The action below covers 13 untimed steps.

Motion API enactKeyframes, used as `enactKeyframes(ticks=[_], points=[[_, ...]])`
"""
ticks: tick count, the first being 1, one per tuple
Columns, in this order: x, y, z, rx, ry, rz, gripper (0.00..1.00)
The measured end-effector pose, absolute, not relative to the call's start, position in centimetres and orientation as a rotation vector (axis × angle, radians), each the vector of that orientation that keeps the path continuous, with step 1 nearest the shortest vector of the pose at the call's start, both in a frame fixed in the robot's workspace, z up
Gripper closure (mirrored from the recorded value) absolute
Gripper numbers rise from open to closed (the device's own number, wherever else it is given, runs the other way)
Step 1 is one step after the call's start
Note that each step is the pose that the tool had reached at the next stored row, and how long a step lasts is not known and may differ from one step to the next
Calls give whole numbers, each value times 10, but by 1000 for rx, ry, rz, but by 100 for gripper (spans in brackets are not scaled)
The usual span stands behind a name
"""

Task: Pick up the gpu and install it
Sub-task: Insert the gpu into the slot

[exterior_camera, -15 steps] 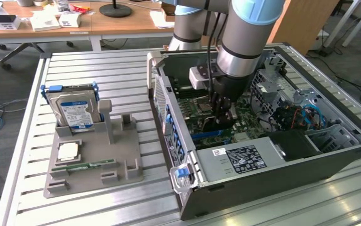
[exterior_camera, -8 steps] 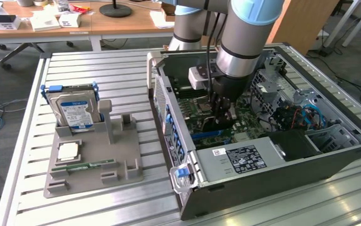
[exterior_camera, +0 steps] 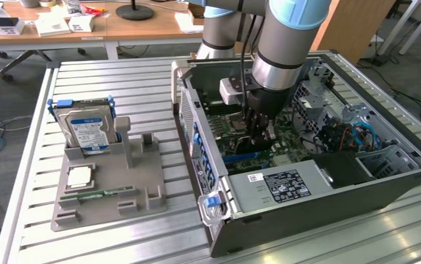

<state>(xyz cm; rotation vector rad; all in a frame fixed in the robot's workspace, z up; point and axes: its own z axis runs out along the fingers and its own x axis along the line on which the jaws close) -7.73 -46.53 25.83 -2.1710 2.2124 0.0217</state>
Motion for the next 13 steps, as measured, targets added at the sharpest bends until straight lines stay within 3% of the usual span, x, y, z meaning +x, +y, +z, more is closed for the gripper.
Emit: enactKeyframes(ticks=[13], points=[[-78, -465, 256, -2171, 2212, 22, 74]])
